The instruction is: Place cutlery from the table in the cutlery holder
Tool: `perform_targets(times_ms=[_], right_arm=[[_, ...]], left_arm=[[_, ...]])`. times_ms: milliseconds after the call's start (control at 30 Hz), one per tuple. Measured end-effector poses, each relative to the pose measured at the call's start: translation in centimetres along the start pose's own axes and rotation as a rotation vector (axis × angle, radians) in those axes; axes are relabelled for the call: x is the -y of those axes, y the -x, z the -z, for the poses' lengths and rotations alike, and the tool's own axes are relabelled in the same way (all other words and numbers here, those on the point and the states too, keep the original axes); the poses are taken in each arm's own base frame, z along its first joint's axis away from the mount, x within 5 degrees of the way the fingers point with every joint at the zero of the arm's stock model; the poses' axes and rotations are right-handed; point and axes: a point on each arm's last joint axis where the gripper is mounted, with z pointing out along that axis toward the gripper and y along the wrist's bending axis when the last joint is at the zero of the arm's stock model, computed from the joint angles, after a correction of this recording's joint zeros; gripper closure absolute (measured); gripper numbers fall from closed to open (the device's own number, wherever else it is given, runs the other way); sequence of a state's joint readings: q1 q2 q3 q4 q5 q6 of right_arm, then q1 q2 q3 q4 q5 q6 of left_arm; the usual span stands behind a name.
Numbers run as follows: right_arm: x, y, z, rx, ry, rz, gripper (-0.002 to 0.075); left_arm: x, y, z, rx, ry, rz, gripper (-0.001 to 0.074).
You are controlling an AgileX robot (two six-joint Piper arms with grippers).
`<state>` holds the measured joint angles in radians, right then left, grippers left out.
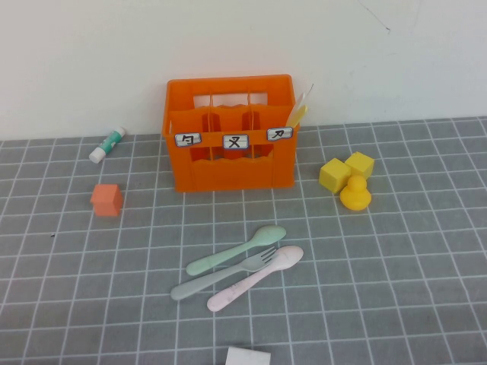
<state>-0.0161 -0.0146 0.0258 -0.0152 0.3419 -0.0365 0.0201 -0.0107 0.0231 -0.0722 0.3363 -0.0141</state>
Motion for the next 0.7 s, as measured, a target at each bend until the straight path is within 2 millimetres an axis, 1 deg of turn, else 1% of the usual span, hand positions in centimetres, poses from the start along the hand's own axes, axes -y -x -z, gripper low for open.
perform_targets(times_ms=[67, 133, 267, 333, 367, 500, 667, 700], right_arm=[[0.0, 0.0, 0.0, 0.0, 0.0, 0.0, 0.0729], [0.0, 0.0, 0.0, 0.0, 0.0, 0.0, 0.0729], [0.0, 0.0, 0.0, 0.0, 0.0, 0.0, 0.0729], [0.0, 0.0, 0.0, 0.0, 0.0, 0.0, 0.0729], [0.0, 0.0, 0.0, 0.0, 0.0, 0.0, 0.0729], [0.0, 0.0, 0.0, 0.0, 0.0, 0.014, 0.0729], [0.0, 0.0, 0.0, 0.0, 0.0, 0.022, 0.0729], [0.0, 0.0, 0.0, 0.0, 0.0, 0.022, 0.0729]], left_arm=[[0.0, 0.0, 0.0, 0.004, -0.002, 0.012, 0.0736], [0.2, 0.3, 0.0, 0.03, -0.029, 0.127, 0.0736], [0.9, 1.3, 0.1, 0.127, -0.145, 0.639, 0.0736], [0.9, 1.8, 0.2, 0.168, -0.18, 0.813, 0.0736], [0.8, 2.0, 0.2, 0.185, -0.191, 0.871, 0.0736], [0.6, 2.4, 0.3, 0.224, -0.203, 0.966, 0.0736], [0.6, 2.6, 0.4, 0.239, -0.226, 1.101, 0.0736], [0.6, 2.6, 0.4, 0.237, -0.228, 1.106, 0.0736]])
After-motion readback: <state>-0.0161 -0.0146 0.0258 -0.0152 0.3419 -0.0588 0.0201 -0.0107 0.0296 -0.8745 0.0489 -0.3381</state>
